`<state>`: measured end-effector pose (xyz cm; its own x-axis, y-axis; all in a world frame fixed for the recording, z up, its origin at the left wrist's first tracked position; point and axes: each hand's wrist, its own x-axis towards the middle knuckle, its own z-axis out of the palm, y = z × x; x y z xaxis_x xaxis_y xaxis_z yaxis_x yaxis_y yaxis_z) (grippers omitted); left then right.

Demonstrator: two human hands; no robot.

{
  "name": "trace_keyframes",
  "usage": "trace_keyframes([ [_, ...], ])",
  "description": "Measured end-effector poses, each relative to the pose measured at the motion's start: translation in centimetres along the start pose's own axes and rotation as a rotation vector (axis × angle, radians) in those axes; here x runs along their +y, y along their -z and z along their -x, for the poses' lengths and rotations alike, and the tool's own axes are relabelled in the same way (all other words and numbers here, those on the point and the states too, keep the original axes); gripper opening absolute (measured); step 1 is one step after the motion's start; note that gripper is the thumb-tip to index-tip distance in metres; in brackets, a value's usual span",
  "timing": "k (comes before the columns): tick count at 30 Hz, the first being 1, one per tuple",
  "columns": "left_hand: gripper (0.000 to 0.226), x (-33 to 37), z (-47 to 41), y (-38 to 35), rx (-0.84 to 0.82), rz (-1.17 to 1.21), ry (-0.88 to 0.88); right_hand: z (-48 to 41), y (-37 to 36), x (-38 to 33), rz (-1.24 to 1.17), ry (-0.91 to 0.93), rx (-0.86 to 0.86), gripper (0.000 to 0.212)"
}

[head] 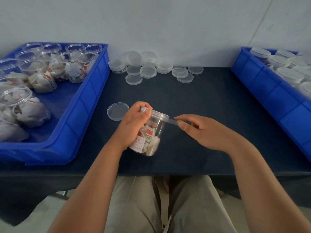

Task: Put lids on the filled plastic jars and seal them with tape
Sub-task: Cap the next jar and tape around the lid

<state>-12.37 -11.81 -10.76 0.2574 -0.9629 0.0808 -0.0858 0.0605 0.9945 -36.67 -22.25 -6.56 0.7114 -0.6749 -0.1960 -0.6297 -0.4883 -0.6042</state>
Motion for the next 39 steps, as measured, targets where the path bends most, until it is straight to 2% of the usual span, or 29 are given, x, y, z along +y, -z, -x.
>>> trace_keyframes([
  [7, 0.03, -1.4, 0.1, 0.8, -0.093, 0.197, 0.001, -1.6, -1.8, -0.2, -0.043, -0.008, -0.033, 0.052],
  [9, 0.032, -1.6, 0.1, 0.9, -0.104, 0.186, -0.001, -2.0, -1.9, -0.5, -0.052, -0.013, -0.049, 0.053],
  [11, 0.047, -1.8, 0.0, 1.0, -0.098, 0.149, 0.003, -2.2, -2.2, -0.7, -0.066, 0.005, -0.064, 0.053],
  [14, 0.083, -2.1, 0.0, 0.9, -0.078, 0.17, 0.074, -2.2, -2.6, -1.2, -0.07, 0.038, -0.03, 0.051],
  [16, 0.073, -1.9, 0.0, 0.7, -0.01, 0.029, 0.043, -1.9, -2.7, -1.5, -0.077, 0.044, 0.051, 0.049],
  [19, 0.045, -1.9, 0.2, 0.7, 0.269, -0.194, -0.038, -1.3, -2.9, -1.7, -0.096, 0.045, 0.193, 0.047],
  [21, 0.022, -1.5, 0.8, 0.6, 0.306, -0.262, -0.08, -0.9, -3.3, -1.9, -0.083, 0.022, 0.243, 0.05],
  [22, 0.017, -1.2, 1.3, 0.4, 0.285, -0.321, -0.078, -0.7, -3.6, -2.0, -0.075, 0.003, 0.258, 0.05],
  [24, 0.033, -0.4, 2.1, -0.2, 0.256, -0.429, -0.021, -0.3, -3.9, -2.2, -0.092, -0.027, 0.285, 0.045],
  [27, 0.089, 0.8, 2.8, -2.4, 0.2, -0.441, 0.118, 0.3, -4.3, -2.7, -0.067, -0.015, 0.328, 0.043],
  [29, 0.11, 1.3, 2.9, -3.9, 0.238, -0.516, 0.161, 0.6, -4.8, -3.2, -0.036, 0.005, 0.359, 0.047],
  [32, 0.104, 1.3, 2.4, -4.2, 0.331, -0.553, 0.159, 0.6, -5.1, -3.0, -0.051, -0.024, 0.325, 0.046],
  [34, 0.096, 1.1, 1.9, -3.5, 0.333, -0.479, 0.174, 0.7, -4.9, -2.3, -0.116, -0.037, 0.238, 0.056],
  [36, 0.086, 0.9, 1.4, -2.6, 0.296, -0.434, 0.172, 1.3, -4.5, -1.5, -0.16, -0.005, 0.175, 0.064],
  [39, 0.077, 1.1, 1.0, -1.5, 0.193, -0.437, 0.148, 2.1, -3.6, -0.5, -0.168, 0.067, 0.114, 0.058],
])
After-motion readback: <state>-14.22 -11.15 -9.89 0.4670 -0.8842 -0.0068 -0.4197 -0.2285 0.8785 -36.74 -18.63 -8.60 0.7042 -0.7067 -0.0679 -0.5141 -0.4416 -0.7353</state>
